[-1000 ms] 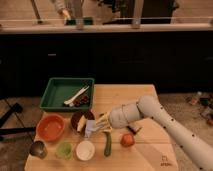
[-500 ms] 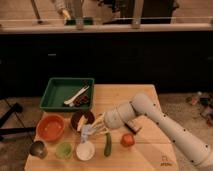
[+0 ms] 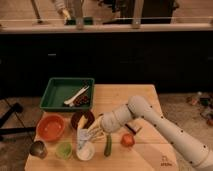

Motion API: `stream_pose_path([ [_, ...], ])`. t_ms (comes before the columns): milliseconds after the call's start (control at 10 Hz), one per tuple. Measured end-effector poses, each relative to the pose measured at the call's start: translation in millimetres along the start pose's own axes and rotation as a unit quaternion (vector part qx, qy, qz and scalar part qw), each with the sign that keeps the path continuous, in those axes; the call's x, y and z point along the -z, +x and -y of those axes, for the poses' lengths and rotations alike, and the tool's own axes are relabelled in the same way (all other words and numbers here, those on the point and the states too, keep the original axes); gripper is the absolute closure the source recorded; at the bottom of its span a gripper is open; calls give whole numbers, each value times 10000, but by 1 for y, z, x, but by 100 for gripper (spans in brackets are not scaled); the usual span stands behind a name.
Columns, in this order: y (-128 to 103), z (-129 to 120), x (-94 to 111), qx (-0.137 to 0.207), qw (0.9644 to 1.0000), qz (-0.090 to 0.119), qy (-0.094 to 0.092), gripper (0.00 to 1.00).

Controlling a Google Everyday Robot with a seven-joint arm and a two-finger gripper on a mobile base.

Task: Place towel in paper cup

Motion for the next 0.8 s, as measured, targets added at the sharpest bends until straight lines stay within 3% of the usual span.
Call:
stream_pose_path([
  [400,-18,-21,-2,-22,10000,3,66,100],
  [800,-16,-33,-6,132,9995,-236,150,100],
])
